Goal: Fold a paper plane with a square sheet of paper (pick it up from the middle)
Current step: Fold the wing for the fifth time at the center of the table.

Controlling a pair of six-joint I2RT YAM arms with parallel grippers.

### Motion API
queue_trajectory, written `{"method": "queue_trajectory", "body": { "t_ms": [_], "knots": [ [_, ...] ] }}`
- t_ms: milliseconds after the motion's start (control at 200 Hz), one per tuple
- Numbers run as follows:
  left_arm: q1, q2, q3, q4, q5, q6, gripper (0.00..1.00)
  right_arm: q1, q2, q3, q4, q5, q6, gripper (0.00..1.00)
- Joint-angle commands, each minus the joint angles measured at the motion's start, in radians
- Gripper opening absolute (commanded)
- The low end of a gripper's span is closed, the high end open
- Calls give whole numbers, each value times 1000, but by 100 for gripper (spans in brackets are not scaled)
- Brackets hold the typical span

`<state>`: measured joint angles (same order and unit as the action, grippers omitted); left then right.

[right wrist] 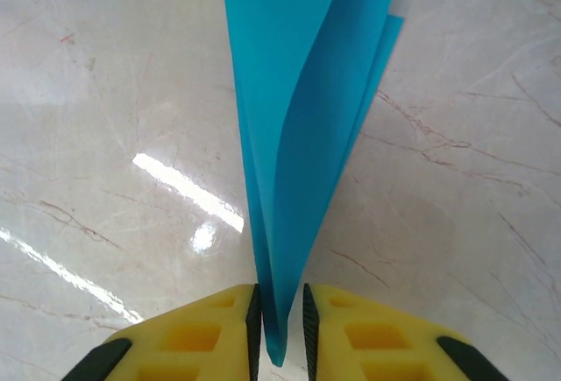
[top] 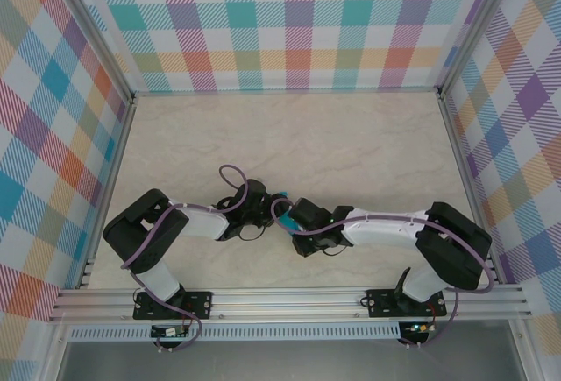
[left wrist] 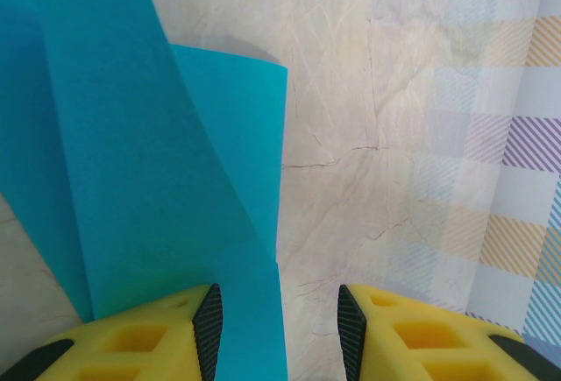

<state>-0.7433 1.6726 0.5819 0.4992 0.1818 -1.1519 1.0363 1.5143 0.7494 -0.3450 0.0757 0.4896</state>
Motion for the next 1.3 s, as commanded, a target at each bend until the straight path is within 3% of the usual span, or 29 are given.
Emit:
{"method": "queue_trajectory", "body": {
  "t_ms": [0,45,235,345,450,585,1065,1295],
  "knots": [
    [-13,19,-34,-47,-41,-12,42,6,-25,-23,7,-35,-29,19],
    [-13,19,-36,-48,-42,-14,42,7,-38,-37,20,-55,-21,20],
    [-13,16,-39,-47,-44,-8,42,-11,-226,-152,168,-145,94,42],
    [-13,15,-39,-51,-43,-5,42,-92,-300,-213,262,-218,215,45],
    [-13,16,-39,-55,-42,-2,42,-207,-284,-234,335,-351,328,42],
    [-13,16,-39,-56,-42,-2,42,-268,-216,-229,385,-420,419,36],
    [-12,21,-37,-59,-40,-2,42,-270,-50,-219,443,-472,432,23],
    [-13,19,-40,-62,-41,-2,42,-269,-7,-206,440,-497,392,12]
  ]
}}
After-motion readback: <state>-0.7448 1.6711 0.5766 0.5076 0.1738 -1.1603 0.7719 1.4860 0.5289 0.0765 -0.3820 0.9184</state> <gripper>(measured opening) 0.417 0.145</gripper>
